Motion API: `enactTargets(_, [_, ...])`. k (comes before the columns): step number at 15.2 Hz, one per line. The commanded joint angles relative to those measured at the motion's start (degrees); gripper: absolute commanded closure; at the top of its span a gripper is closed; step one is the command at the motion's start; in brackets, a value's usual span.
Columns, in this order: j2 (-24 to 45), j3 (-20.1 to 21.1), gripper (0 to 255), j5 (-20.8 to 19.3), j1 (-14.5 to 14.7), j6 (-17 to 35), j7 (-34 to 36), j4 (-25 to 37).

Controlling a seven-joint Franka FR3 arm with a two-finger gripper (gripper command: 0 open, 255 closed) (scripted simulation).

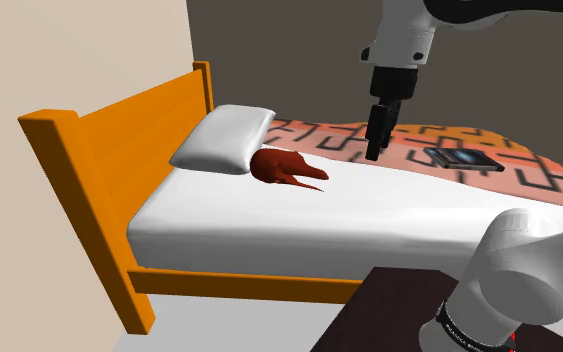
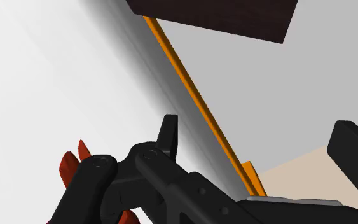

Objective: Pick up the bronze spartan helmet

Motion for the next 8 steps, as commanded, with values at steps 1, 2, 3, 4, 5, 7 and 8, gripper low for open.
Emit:
enactTargets(1, [0.00,0.00,0,0.00,0.00,0.00,0.00,0.00])
enactTargets(2, [-0.06,-0.18,0,-0.89,-0.11,2.30,-0.99,-1.65])
enactTargets(3, [-0.03,-0.37,0,-1.77,-0.24,4.63,-1.95,-3.23])
enactTargets(4, [0.09,-0.58,0,-2.64,-0.38,7.01,-2.88,-4.75])
enactTargets(5, [0.30,-0.80,0,-3.50,-0.54,9.42,-3.77,-6.18])
enactTargets(7, [1.03,-1.28,0,-5.21,-0.93,14.37,-5.47,-8.83])
enactTargets(8, [1.55,-1.55,0,-6.06,-1.14,16.89,-6.26,-10.04])
